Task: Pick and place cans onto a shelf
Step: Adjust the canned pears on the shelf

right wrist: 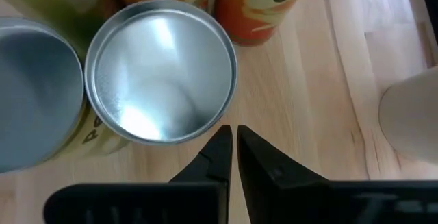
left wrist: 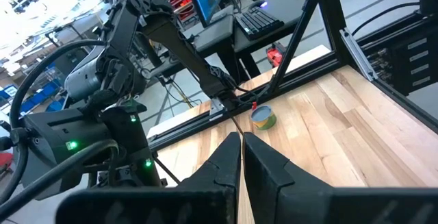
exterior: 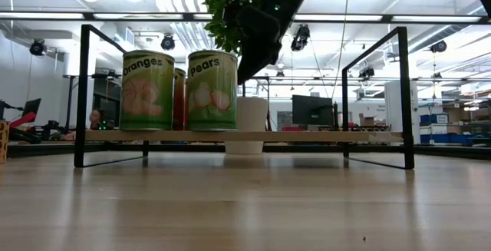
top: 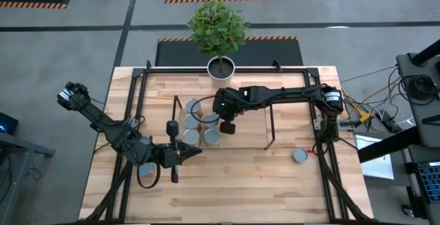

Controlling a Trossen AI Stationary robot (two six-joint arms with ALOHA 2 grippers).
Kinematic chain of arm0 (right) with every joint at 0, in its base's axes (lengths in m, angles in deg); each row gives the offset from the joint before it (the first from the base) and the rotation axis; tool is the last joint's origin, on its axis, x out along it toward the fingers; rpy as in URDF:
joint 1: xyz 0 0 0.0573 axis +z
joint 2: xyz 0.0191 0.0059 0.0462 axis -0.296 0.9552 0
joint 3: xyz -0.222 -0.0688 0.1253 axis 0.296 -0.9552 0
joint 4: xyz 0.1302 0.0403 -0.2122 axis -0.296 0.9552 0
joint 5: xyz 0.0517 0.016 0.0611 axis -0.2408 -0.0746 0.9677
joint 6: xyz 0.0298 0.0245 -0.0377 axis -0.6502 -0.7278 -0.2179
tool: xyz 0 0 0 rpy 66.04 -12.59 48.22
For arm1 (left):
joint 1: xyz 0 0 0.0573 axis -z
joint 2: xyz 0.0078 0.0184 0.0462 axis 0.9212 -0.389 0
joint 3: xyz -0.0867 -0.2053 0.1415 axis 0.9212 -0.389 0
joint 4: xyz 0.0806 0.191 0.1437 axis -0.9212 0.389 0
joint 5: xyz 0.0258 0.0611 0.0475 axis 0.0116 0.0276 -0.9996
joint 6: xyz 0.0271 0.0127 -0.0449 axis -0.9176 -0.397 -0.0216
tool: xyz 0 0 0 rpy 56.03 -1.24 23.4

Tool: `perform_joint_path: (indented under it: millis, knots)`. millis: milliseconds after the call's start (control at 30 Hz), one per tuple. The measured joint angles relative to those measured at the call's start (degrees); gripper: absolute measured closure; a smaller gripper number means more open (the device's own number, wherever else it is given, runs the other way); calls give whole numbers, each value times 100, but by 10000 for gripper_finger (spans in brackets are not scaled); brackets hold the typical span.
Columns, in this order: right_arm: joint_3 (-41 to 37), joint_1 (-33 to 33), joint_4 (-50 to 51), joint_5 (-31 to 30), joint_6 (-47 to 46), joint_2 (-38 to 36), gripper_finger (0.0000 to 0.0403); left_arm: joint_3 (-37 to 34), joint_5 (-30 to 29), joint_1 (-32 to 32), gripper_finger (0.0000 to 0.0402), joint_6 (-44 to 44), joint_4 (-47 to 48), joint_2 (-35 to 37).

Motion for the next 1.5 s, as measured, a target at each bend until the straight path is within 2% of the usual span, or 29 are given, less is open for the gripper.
perform_joint_path:
  millis: [300,567,800,1000,1500]
  knots:
    - [-2,74,359,-13,-173,-408,390,0,0,1,402,-1,8,0]
    - [-365,572,345,2,-472,-828,390,-2,0,1,402,-46,19,0]
    - [-987,954,-386,3,-643,-738,390,-2,-1,0,402,-46,10,0]
    - [-1382,1003,-970,2,-787,-706,390,-2,-2,0,402,-46,-9,0]
    - [-1488,1001,-1503,1,-758,-706,390,-2,-2,0,402,-48,-2,0]
